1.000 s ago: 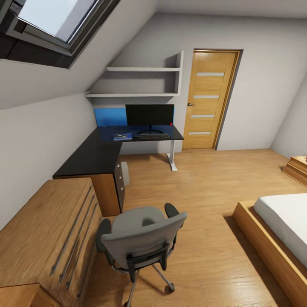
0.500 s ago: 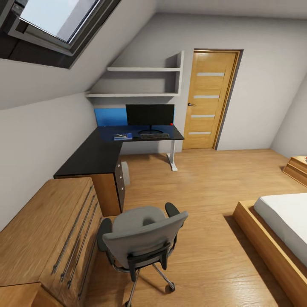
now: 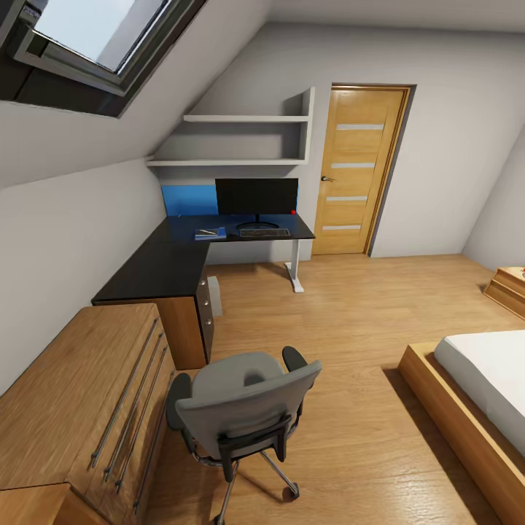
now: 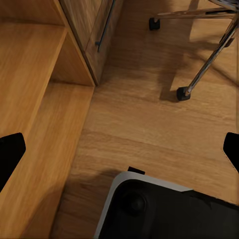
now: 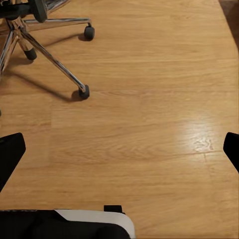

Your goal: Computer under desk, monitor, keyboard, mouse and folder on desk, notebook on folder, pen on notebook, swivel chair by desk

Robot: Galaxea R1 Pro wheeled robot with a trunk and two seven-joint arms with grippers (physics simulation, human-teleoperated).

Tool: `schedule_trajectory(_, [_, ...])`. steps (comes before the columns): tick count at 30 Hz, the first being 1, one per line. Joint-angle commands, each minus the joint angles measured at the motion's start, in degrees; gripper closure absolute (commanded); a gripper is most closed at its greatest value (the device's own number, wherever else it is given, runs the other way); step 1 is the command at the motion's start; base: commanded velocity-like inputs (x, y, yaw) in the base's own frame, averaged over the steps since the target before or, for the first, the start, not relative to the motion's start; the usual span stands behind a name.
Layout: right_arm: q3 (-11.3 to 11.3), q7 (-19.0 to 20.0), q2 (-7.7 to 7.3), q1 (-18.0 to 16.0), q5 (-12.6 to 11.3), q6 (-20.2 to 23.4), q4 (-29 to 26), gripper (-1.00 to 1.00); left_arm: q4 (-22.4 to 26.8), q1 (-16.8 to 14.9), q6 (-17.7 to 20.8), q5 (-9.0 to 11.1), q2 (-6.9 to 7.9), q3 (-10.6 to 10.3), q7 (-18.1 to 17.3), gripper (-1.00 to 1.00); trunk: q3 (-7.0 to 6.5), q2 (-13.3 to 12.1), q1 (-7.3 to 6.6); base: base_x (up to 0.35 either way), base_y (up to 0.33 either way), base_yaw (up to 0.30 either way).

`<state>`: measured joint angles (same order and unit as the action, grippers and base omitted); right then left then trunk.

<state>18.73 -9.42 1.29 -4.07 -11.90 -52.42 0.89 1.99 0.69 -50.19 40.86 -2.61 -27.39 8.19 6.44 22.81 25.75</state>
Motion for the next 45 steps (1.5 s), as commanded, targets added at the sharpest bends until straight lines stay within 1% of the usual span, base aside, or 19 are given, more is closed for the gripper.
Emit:
schedule_trajectory(1, [0.51, -0.17, 0.02, -0.06, -0.39, -0.12, 0.09, -1.0, 0.12, 0.01, -0.07, 0.01, -0.02, -0.48, 0.6, -1.0, 0.1, 0.11, 0.03, 0.0, 0.0, 0.0])
schedule_trajectory(7, [0.5, -0.18, 0.02, -0.06, -0.38, 0.1, 0.08, -1.0, 0.12, 0.01, -0.08, 0.01, -0.09, -0.48, 0.6, -1.0, 0.1, 0.11, 0.03, -0.066, 0.0, 0.0])
schedule_trajectory(20, [0.52, -0.16, 0.02, -0.06, -0.33, 0.12, 0.08, -1.0, 0.12, 0.01, -0.08, 0.01, -0.12, -0.48, 0.6, -1.0, 0.1, 0.11, 0.03, -0.237, 0.0, 0.0])
schedule_trajectory(30, [0.52, -0.16, 0.02, -0.06, -0.32, 0.13, 0.08, -1.0, 0.12, 0.01, -0.08, 0.01, -0.12, -0.46, 0.6, -1.0, 0.1, 0.11, 0.03, -0.035, 0.0, 0.0])
schedule_trajectory(38, [0.52, -0.16, 0.02, -0.06, -0.32, 0.14, 0.08, -1.0, 0.12, 0.01, -0.1, 0.01, -0.12, -0.46, 0.6, -1.0, 0.1, 0.11, 0.03, -0.167, 0.0, 0.0])
schedule_trajectory(45, [0.5, -0.22, 0.03, -0.06, -0.28, 0.13, 0.08, -1.0, 0.12, 0.01, -0.1, 0.01, -0.12, -0.4, 0.6, -1.0, 0.1, 0.11, 0.03, -0.021, 0.0, 0.0])
